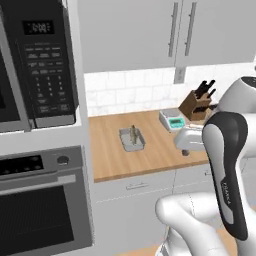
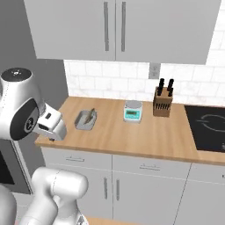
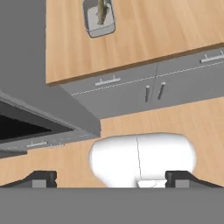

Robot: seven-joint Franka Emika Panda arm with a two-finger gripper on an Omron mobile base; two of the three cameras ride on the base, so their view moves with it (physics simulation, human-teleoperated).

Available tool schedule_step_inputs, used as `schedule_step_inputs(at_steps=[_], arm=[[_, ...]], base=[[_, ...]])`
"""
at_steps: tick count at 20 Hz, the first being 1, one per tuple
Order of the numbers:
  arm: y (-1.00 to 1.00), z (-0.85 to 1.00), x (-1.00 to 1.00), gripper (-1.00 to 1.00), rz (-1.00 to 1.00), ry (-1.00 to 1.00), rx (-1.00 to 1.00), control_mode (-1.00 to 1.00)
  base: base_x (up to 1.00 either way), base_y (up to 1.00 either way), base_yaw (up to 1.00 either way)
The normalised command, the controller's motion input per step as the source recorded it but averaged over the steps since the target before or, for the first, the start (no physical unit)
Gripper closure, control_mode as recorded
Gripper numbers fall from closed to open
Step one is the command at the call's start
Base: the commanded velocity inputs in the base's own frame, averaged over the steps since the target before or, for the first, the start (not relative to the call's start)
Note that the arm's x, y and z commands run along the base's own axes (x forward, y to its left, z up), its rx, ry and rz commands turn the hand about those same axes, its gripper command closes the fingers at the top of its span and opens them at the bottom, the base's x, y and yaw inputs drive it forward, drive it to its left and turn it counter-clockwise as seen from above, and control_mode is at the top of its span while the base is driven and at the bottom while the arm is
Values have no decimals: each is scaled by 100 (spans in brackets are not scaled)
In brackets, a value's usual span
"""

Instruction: Take the meat container that has the fish and place it on the second highest rack of the freezer. Then take the vegetable container that has the cucumber and tomato and place it on the highest rack of the freezer.

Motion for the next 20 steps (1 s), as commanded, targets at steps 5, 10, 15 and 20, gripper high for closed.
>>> schedule_step_inputs(at_steps=[5, 10, 15, 20], arm=[[2, -3, 6, -100, -1, 3, 1, -100], [17, -43, 66, -100, -17, 2, 1, -100], [24, -81, 100, -100, -25, 1, 0, -100], [32, -91, 100, -100, -18, 5, 0, -100]], base=[[52, -14, -1], [0, 0, 0], [0, 0, 0], [0, 0, 0]])
